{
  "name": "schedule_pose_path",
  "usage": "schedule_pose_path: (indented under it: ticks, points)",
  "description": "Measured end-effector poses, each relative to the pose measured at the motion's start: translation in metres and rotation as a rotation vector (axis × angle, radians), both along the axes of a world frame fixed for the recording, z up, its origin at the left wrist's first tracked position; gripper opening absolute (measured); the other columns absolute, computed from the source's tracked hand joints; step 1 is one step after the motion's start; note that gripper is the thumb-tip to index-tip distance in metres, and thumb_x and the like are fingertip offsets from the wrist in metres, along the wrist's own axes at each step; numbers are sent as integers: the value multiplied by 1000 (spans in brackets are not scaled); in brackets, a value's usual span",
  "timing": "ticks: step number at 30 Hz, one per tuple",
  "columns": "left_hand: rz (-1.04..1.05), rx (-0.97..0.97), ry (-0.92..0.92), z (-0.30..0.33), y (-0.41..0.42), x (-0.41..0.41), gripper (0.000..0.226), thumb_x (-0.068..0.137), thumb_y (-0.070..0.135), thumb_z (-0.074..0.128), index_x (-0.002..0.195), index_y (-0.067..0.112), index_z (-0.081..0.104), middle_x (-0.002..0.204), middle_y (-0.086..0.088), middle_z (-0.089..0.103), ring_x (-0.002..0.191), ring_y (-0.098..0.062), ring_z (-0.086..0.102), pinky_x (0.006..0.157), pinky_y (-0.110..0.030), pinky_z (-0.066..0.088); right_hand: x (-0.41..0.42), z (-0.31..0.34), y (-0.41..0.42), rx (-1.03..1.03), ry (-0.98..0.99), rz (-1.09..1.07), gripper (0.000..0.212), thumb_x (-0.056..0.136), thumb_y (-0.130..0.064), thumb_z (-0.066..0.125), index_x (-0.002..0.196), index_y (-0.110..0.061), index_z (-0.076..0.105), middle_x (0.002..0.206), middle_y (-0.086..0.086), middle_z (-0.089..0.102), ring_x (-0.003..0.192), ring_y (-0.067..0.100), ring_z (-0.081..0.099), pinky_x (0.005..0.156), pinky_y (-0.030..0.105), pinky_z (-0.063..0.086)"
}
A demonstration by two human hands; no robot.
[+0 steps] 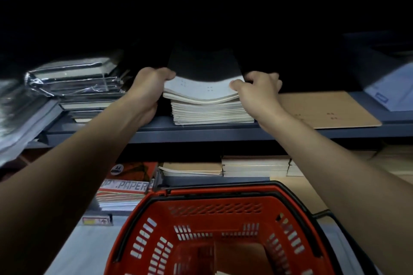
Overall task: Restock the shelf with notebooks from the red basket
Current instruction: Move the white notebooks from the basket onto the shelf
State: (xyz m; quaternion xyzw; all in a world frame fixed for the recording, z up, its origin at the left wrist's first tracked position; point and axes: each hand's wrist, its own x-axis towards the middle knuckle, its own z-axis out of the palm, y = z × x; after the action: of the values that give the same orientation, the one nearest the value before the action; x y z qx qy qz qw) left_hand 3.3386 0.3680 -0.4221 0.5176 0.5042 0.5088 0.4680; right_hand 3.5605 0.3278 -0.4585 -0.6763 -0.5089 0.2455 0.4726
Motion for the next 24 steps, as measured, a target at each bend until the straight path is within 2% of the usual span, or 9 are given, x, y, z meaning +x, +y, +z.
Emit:
schedule_pose_path:
  ticks: [2, 5, 7, 10, 14, 16, 19, 21, 24]
  points:
    - [-20, 9, 38, -5, 1, -3, 21, 95, 7, 63, 76, 10, 56, 62, -1, 64, 66, -18, 64, 73, -32, 48, 1, -4, -2, -11, -56, -9, 31, 96, -37, 62, 106, -8, 71, 124, 5, 33, 129, 28, 30, 109, 35, 33]
    - [-28, 24, 81, -5, -2, -5, 20, 97, 7, 64, 78, 9, 57, 65, 0, 68, 71, -20, 68, 75, -35, 53, 6, -7, -8, 22, -177, 2, 48, 100, -42, 60, 138, -14, 61, 130, 7, 32, 136, 27, 28, 100, 26, 29]
    - [-38, 49, 115, -3, -5, -5, 10, 97, 11, 65, 90, 4, 66, 84, -7, 75, 89, -28, 74, 91, -41, 57, 9, -9, -12, 98, -227, 12, 57, 101, -45, 60, 150, -18, 51, 128, 4, 34, 136, 26, 34, 99, 25, 30]
    - [-49, 102, 157, 0, -16, -8, 33, 90, 31, 72, 112, 6, 69, 108, -9, 77, 110, -29, 72, 105, -46, 54, 9, -13, -20, 166, -274, 66, 62, 98, -53, 63, 152, -23, 52, 128, 1, 43, 132, 23, 44, 106, 29, 37]
    - [-145, 246, 419, -12, -33, -15, 39, 90, 33, 79, 124, 29, 60, 109, 19, 73, 104, 10, 67, 89, -9, 50, 8, -17, -29, 180, -384, 140, 71, 92, -58, 69, 150, -20, 56, 141, 0, 52, 134, 19, 40, 105, 23, 30]
    - [-129, 302, 548, -19, -35, -21, 47, 87, 33, 83, 126, 37, 57, 108, 25, 71, 105, 15, 64, 94, -11, 50, 8, -18, -31, 181, -414, 146, 69, 92, -57, 70, 149, -20, 58, 143, 0, 54, 134, 19, 39, 104, 21, 28]
    - [-108, 320, 578, -20, -33, -26, 70, 78, 54, 85, 136, 23, 61, 126, 9, 72, 122, -6, 65, 109, -37, 50, 7, -16, -33, 164, -429, 147, 70, 93, -57, 69, 151, -20, 56, 149, 4, 52, 139, 22, 38, 104, 20, 24]
    - [-85, 347, 633, -22, -30, -27, 92, 73, 71, 78, 144, 17, 55, 133, 1, 69, 126, -15, 64, 109, -41, 51, 6, -15, -34, 157, -432, 142, 71, 93, -56, 69, 151, -18, 55, 151, 6, 51, 141, 24, 38, 105, 20, 24]
    - [-33, 407, 740, -25, -34, -24, 85, 80, 75, 69, 137, 13, 58, 123, -6, 73, 119, -28, 66, 97, -41, 55, 5, -15, -35, 170, -432, 134, 71, 93, -57, 70, 150, -17, 57, 149, 4, 54, 139, 22, 40, 104, 21, 27]
